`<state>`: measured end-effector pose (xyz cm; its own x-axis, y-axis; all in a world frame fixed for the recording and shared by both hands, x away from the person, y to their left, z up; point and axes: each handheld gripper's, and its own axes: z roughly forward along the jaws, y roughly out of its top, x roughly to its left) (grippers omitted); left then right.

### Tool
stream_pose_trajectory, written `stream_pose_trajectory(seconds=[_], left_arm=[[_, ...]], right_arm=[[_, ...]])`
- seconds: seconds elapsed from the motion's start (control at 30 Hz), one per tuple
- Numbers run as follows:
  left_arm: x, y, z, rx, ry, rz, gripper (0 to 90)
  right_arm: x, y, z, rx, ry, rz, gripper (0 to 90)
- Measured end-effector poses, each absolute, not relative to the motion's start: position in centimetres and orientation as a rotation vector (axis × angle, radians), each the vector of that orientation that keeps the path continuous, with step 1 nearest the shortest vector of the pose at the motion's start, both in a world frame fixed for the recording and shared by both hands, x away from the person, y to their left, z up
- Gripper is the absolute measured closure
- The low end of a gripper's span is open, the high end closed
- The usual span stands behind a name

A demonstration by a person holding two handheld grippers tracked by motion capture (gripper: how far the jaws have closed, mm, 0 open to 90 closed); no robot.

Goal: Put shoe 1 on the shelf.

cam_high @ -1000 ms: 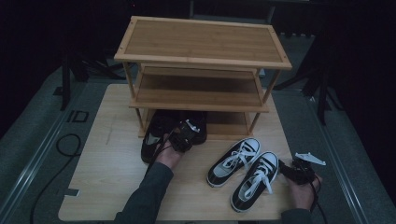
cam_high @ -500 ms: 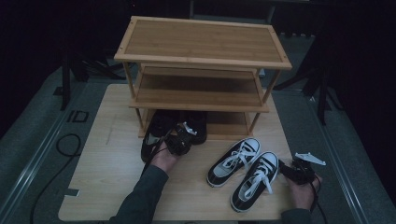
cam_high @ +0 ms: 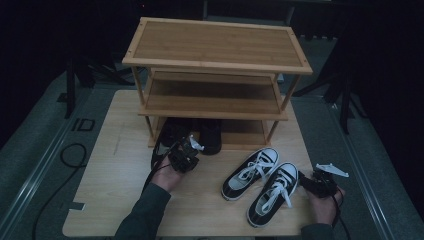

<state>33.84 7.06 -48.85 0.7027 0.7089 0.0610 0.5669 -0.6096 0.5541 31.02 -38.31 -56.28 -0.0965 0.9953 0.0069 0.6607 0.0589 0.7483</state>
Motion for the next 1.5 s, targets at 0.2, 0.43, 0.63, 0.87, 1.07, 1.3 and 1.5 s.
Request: stream_pose_trajectory(seconds=[0.2,0.43,0.63,0.87,1.07,1.3,1.5], left_arm=[[32.9,8.1,-48.9,2.409,0.965,0.358,90.0],[31.7,9.7,-49.1,2.415,0.983,0.352,89.9],[31.0,11.5,-49.2,2.409,1.024,0.366,89.8],[30.2,13.4,-49.4,2.388,1.065,0.371,89.7],[29.7,14.6,-49.7,2.385,1.089,0.361,89.7],[29.4,15.7,-50.1,2.383,1.123,0.363,89.6],[29.3,16.8,-50.6,2.383,1.164,0.359,89.2]], right_arm=[[31.0,-38.3,-56.3,1.652,1.814,0.823,36.6],[31.0,-38.3,-56.3,1.652,1.814,0.823,36.6],[31.0,-38.3,-56.3,1.652,1.814,0.822,36.7],[31.0,-38.3,-56.3,1.651,1.813,0.822,36.7],[31.0,-38.3,-56.3,1.652,1.813,0.822,36.7],[31.0,-38.3,-56.3,1.652,1.813,0.821,36.8],[31.0,-38.3,-56.3,1.653,1.812,0.822,36.8]])
